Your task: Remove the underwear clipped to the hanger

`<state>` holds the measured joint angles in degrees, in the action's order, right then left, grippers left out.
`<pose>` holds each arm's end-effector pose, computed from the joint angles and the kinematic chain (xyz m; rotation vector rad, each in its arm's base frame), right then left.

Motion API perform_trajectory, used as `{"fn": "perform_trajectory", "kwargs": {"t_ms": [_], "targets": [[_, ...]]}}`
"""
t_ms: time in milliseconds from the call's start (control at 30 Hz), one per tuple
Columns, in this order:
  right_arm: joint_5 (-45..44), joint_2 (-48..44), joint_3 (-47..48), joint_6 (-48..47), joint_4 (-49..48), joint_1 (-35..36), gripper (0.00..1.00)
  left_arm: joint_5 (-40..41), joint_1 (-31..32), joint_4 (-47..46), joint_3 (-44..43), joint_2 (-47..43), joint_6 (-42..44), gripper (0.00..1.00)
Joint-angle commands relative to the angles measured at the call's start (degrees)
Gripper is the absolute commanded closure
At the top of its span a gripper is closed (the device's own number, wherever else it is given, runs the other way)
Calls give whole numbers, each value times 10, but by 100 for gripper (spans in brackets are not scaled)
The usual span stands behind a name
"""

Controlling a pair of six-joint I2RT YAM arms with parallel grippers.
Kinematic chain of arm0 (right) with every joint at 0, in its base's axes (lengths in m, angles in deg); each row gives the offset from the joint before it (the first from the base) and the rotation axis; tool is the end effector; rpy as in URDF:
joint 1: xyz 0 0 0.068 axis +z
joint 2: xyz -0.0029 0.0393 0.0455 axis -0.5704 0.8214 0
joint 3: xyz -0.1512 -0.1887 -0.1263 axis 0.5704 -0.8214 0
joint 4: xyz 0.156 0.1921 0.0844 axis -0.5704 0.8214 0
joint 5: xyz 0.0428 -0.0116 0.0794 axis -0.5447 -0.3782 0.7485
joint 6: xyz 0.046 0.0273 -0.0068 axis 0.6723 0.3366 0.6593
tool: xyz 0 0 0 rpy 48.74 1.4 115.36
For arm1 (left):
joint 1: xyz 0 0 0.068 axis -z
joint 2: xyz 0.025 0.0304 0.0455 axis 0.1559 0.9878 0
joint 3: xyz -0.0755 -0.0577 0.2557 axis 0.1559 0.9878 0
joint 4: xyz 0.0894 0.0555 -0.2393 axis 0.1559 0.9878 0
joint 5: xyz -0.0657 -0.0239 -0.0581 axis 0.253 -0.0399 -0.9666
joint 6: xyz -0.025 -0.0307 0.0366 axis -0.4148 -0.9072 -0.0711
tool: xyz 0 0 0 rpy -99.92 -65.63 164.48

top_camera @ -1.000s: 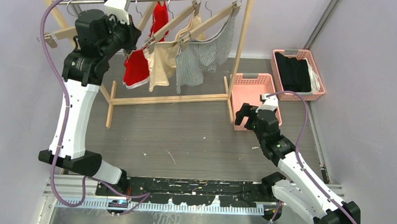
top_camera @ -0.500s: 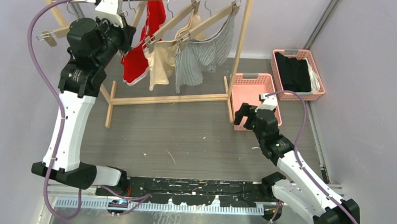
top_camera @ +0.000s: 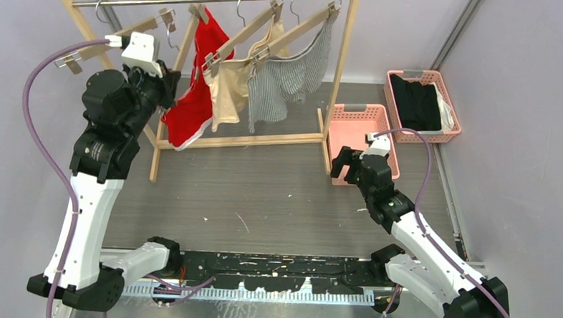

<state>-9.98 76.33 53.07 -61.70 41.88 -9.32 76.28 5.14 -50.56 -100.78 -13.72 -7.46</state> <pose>0.1789 0.0743 0.2493 0.1059 1.9712 0.2516 0.1846 -0.0448 0.5179 0.1921 1.5622 -0.1288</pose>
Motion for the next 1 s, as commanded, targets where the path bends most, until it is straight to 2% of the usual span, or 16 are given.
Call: {"fn": "perform_trajectory", "kwargs": {"t_ms": [0, 200, 367, 567, 767, 900, 967], "targets": [[6, 13, 9, 4, -46, 3, 6, 10, -4, 0, 59, -39, -13, 100], [22, 51, 35, 2, -72, 4, 6, -10, -4, 56, 237, -132, -49, 100], [75, 103, 79, -9, -81, 4, 6, -142, -2, 102, 344, -189, -85, 100], [123, 115, 117, -39, -83, 9, 3, -253, 0, 120, 398, -269, -66, 100], [272, 103, 147, -83, -118, 9, 0, -384, -1, 65, 432, -315, -76, 100], [410, 108, 166, -76, -169, 8, 0, -481, -1, 41, 433, -286, -88, 100], [460, 115, 176, -64, -196, 9, 0, -502, -1, 45, 430, -267, -85, 100]]}}
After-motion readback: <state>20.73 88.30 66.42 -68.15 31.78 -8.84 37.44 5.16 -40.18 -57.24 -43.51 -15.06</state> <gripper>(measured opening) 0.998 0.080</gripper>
